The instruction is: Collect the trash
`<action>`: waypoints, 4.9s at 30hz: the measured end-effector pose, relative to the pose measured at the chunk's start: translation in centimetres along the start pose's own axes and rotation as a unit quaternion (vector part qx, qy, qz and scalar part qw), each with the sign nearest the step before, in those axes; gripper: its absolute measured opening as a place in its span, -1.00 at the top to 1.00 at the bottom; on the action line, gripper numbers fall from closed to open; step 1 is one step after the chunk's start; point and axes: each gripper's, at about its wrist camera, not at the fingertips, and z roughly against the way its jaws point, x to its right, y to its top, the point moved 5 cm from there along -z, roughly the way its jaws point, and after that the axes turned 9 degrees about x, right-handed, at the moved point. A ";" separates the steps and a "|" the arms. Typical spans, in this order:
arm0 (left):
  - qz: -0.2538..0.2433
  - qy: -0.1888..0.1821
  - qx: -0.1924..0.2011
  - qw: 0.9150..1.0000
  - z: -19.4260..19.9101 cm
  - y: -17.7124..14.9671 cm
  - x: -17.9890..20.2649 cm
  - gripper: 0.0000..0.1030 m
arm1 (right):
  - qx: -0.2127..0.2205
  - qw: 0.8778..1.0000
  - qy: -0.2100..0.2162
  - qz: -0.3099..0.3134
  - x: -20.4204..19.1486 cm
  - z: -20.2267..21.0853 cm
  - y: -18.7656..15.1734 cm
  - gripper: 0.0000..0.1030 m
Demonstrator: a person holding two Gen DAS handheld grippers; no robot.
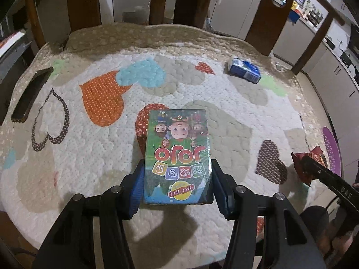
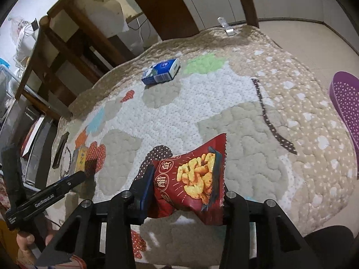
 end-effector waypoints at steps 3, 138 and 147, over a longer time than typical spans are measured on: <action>-0.014 -0.002 0.009 1.000 1.3 0.1 0.8 -0.04 | 0.010 1.000 -0.006 0.000 0.3 0.9 0.1 0.13; -0.100 -0.034 -0.011 0.994 -9.5 9.4 10.8 -0.49 | 0.042 0.994 -0.097 -0.019 10.4 3.7 2.3 -0.45; -0.107 -0.015 -0.034 0.994 -10.6 5.2 9.0 -0.49 | 0.038 0.995 -0.090 -0.008 10.0 2.9 1.3 -0.56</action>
